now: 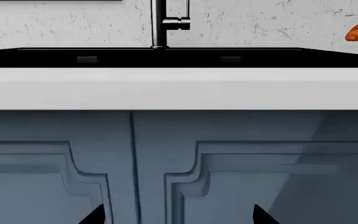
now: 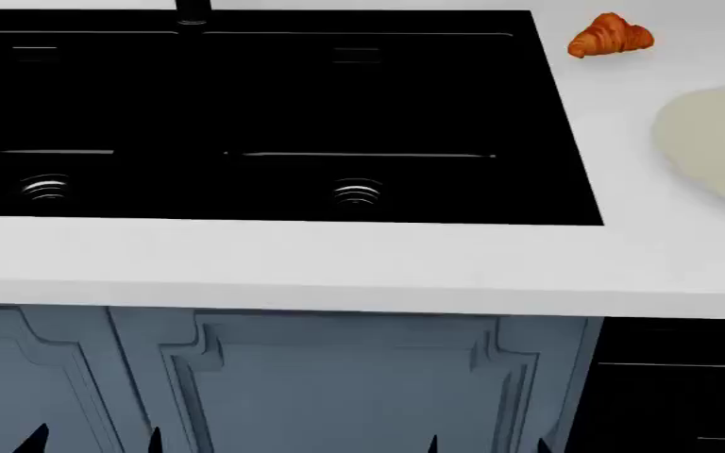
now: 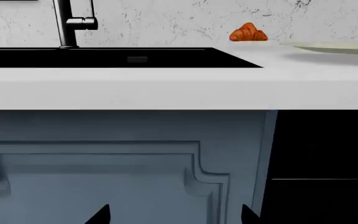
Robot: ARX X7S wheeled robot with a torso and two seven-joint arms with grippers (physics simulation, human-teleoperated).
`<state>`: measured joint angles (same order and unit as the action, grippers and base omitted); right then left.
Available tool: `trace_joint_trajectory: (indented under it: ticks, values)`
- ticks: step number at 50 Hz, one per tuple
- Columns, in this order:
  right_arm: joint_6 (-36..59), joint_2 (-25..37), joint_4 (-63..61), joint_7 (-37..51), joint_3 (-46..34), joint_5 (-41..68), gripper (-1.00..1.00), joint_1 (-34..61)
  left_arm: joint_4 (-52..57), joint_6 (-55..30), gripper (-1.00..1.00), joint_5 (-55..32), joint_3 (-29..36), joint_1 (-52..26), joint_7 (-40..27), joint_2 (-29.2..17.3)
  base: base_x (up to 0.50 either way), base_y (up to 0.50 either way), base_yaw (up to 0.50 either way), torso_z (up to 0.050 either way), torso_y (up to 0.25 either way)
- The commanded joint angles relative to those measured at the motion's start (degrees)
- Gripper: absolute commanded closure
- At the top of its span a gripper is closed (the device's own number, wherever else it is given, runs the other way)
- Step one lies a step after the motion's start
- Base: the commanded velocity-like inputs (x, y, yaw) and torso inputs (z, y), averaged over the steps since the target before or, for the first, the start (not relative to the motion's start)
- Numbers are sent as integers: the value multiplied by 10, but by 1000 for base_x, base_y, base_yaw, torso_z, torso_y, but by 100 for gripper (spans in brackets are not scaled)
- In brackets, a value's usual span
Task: Place the pastries on the plates.
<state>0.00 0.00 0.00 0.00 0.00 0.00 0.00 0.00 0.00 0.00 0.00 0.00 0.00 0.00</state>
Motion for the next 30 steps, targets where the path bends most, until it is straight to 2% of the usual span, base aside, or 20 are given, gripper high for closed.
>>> trace_joint_trajectory:
  ticks: [1,8,30]
  values:
    - [0,5,0,7,-7,5,-100,0,0,0,-100,-6,6,0,-6,-6,0,0,0,0,0]
    - [-9,21,-4,20,-24,17,-100,-2,8,-8,-100,-36,19,1,-15,-19,0,0,0,8,0]
    - [-13,43,-7,47,-56,22,-100,-3,17,5,-100,-55,51,6,-38,-41,0,0,0,50,0]
